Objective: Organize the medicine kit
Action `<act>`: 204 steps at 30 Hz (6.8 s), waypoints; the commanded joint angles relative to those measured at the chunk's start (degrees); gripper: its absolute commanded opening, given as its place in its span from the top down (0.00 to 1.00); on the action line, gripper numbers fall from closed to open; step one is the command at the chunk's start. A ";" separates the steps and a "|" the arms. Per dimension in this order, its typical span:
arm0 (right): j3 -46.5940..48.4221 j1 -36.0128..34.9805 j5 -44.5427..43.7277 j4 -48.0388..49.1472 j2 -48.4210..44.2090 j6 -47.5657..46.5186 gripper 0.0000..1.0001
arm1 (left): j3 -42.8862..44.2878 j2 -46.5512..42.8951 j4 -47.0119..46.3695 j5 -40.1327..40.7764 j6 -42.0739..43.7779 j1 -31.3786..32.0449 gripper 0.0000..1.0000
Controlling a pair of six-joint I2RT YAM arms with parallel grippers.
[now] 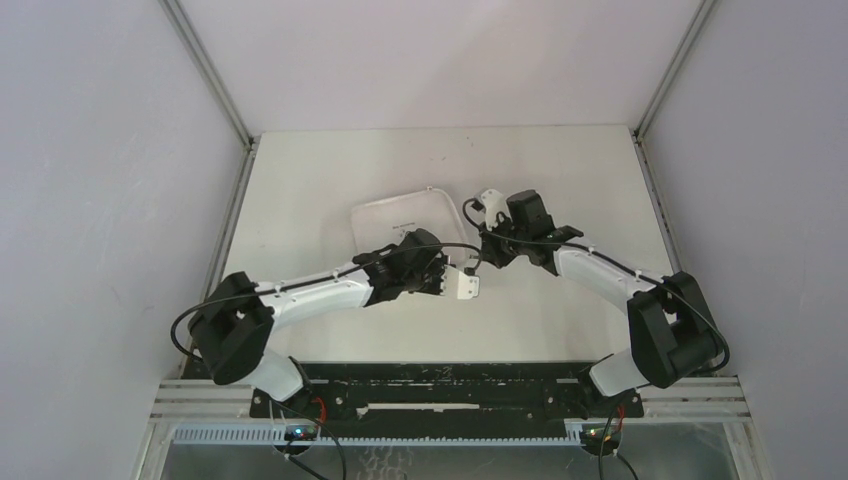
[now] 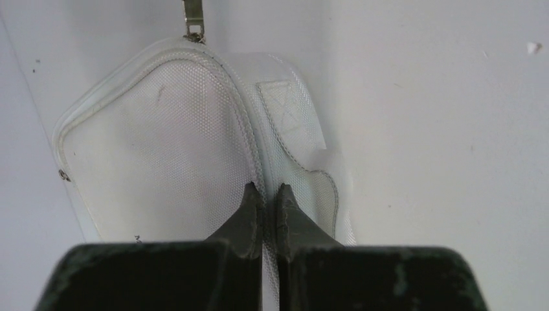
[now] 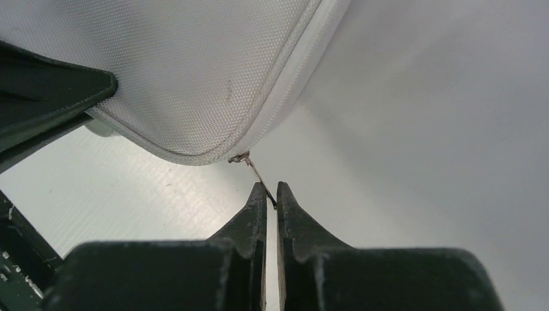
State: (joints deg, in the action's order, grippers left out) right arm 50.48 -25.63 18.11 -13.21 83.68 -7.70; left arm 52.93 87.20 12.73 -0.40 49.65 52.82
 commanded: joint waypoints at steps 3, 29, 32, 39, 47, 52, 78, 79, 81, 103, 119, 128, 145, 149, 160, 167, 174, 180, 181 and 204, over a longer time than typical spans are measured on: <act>0.06 1.10 -12.43 3.57 -1.61 -2.18 1.00 | -0.87 -3.92 21.20 -9.31 10.60 0.39 1.00; -1.87 -2.52 12.39 13.55 5.81 -0.94 1.00 | -0.45 -7.51 14.98 -26.58 -0.77 -12.57 1.00; -2.16 -3.28 14.34 17.42 7.57 0.13 1.00 | -1.17 -8.14 14.99 -27.54 -0.54 -13.68 1.00; -2.89 -5.04 17.24 26.45 11.12 0.07 0.96 | -1.12 -8.44 15.35 -28.74 -0.27 -15.15 1.00; -4.44 -4.52 16.69 20.45 7.30 -4.83 0.75 | -0.32 -8.71 15.26 -27.90 -1.09 -16.03 1.00; -8.55 -3.79 16.64 15.81 0.97 -8.56 0.63 | -1.19 -9.63 13.16 -28.36 -2.90 -16.51 1.00; -9.86 -7.16 17.04 30.34 4.74 -7.12 0.58 | -0.98 -6.88 11.02 -31.59 -6.27 -16.56 1.00; -9.87 -7.16 16.86 30.69 4.81 -7.01 0.57 | -0.86 -6.79 11.08 -31.58 -6.28 -16.52 1.00; -9.86 -7.16 16.48 31.14 4.96 -6.87 0.57 | -0.88 -6.70 11.17 -31.67 -6.26 -16.52 1.00; -4.99 -3.19 8.61 21.58 4.12 -3.12 1.00 | -1.02 -6.50 16.06 -24.84 -0.61 -14.66 1.00; 1.37 -0.36 -5.77 12.65 4.36 0.58 1.00 | 1.52 -4.17 25.26 -21.67 5.14 -10.66 1.00; 5.54 1.65 -12.61 10.17 7.05 -0.45 1.00 | 1.21 -4.28 26.23 -18.85 5.84 -9.98 1.00; 10.70 4.53 -4.36 8.13 10.44 -2.56 1.00 | 0.23 -6.33 29.93 -17.38 10.86 -5.87 1.00; 14.68 4.98 -4.87 5.29 12.95 -4.03 1.00 | 0.27 -5.77 32.86 -15.44 14.01 -0.82 1.00; 25.70 7.97 -2.77 -2.10 19.34 -9.73 1.00 | 3.41 -5.35 40.94 -17.09 22.61 7.54 1.00; 31.33 8.90 6.20 -6.78 23.72 -22.65 1.00 | 5.12 -2.40 43.25 -16.67 24.59 9.81 1.00; 43.76 9.29 12.42 -16.85 30.35 -37.07 1.00 | 5.72 -1.06 43.33 -16.27 26.34 10.45 1.00; 50.90 6.19 12.79 -23.90 34.27 -44.36 1.00 | 7.43 0.36 43.07 -15.33 25.92 10.53 1.00; 50.88 5.59 12.44 -24.10 34.34 -44.48 1.00 | 7.50 0.42 42.54 -14.94 25.22 10.55 1.00; 36.01 15.43 -0.41 -28.58 8.45 -29.09 0.34 | 17.07 6.92 24.74 -9.90 2.30 4.30 0.86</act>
State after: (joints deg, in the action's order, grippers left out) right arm 90.11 -9.89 21.50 -43.38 98.04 -40.93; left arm 68.03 92.97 39.20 -9.37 54.33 57.69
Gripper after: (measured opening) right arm 0.622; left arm 0.105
